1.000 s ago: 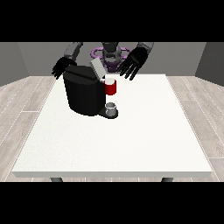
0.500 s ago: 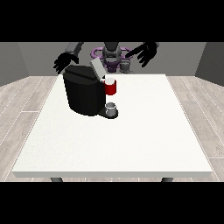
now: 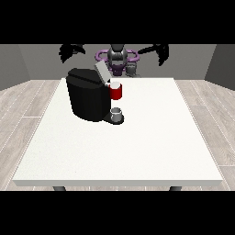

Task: Insert the coffee pod into the coffee machine and close the lid

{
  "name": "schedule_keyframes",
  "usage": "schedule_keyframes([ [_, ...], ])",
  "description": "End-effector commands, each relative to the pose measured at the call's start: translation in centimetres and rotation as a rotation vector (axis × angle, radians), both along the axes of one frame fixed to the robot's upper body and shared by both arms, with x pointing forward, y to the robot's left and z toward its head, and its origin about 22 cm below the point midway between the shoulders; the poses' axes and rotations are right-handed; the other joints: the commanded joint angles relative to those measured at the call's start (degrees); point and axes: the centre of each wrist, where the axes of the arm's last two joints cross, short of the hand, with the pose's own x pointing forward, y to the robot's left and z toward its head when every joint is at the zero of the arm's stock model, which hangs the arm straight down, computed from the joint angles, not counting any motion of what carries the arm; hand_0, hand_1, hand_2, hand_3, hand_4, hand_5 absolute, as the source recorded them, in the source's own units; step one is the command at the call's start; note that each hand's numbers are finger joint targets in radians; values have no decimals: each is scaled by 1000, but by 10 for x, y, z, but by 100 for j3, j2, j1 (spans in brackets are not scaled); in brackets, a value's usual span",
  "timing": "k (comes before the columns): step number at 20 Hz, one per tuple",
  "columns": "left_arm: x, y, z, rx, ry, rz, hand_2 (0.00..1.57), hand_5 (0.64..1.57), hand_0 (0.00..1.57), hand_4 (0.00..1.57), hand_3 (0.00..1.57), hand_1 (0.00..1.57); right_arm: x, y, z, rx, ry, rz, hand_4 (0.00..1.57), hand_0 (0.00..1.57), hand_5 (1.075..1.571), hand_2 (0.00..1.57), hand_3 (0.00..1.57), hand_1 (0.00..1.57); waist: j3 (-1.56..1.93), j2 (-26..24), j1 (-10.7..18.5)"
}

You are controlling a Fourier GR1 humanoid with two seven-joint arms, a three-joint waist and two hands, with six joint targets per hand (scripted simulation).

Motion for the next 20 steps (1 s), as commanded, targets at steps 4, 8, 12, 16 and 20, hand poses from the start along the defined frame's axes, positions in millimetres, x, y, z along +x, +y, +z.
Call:
schedule_keyframes([
  [4,-21,-5,-24,-142,59,22,0,1571,0,0,0,0,16,-10,37,-55,-100,92,43,0,1571,0,0,0,3,-131,358],
  [8,-28,-15,-26,-206,70,-7,0,1571,0,57,0,0,24,24,39,-32,-90,139,0,0,1571,0,0,0,3,-149,665],
  [12,-37,-6,-24,-221,50,14,0,1571,0,0,0,0,33,14,55,-86,-113,204,0,0,1571,0,0,0,4,16,741],
  [16,-37,-14,-8,-223,20,13,0,1571,0,204,0,0,49,15,72,-111,-146,244,215,0,1571,0,0,0,4,308,725],
  [20,-63,8,-18,-219,9,49,0,1571,0,0,0,0,41,45,60,-101,-132,301,123,0,1571,0,0,0,3,356,622],
])
